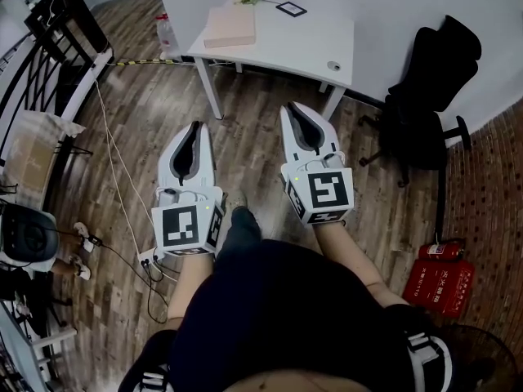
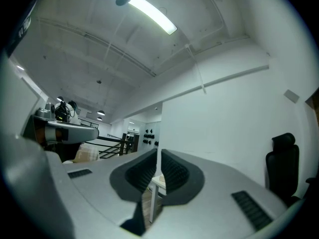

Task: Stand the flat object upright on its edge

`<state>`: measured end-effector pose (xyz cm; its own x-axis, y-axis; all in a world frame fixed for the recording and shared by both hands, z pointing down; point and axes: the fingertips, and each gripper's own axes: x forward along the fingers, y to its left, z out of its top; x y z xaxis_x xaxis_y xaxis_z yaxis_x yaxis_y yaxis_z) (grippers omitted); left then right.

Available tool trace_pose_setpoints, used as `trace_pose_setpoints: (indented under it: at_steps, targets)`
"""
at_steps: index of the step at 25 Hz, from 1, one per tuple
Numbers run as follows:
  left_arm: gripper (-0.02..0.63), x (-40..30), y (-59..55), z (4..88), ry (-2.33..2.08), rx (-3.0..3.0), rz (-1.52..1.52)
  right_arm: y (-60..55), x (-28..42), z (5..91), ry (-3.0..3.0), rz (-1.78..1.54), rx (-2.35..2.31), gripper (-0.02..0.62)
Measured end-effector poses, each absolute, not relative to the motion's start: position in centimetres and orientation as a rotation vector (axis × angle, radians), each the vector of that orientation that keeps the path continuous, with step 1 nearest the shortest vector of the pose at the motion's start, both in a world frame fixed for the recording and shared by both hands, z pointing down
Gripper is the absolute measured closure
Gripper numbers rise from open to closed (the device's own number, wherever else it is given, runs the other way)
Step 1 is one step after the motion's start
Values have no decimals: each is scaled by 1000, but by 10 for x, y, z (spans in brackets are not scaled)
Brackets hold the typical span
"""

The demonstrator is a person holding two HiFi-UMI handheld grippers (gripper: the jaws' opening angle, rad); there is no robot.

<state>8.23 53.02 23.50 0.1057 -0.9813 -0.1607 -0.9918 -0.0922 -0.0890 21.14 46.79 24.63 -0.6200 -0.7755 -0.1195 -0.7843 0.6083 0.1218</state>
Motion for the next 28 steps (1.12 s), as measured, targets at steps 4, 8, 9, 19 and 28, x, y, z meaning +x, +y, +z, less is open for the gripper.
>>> trace_pose_setpoints:
  at_steps: [4,8,9,19,28]
  targets:
    - [585,64,496,240,1974,-2230,95,434,190,252,2783,244,-1349,583]
    - [492,41,452,244,1955,-2262,81,393,163,256,2799,223,-1351,581]
    - [491,34,441,243,1951,-2265,81,382,157,256,2797,216,-1358,577]
    - [457,-29,336,236,1911,-2307,149,281,102,259,2774,185,-1449,511]
    - [456,-75,269,245,1884,-2341,169,216,61,267,2770,182,-1499,509]
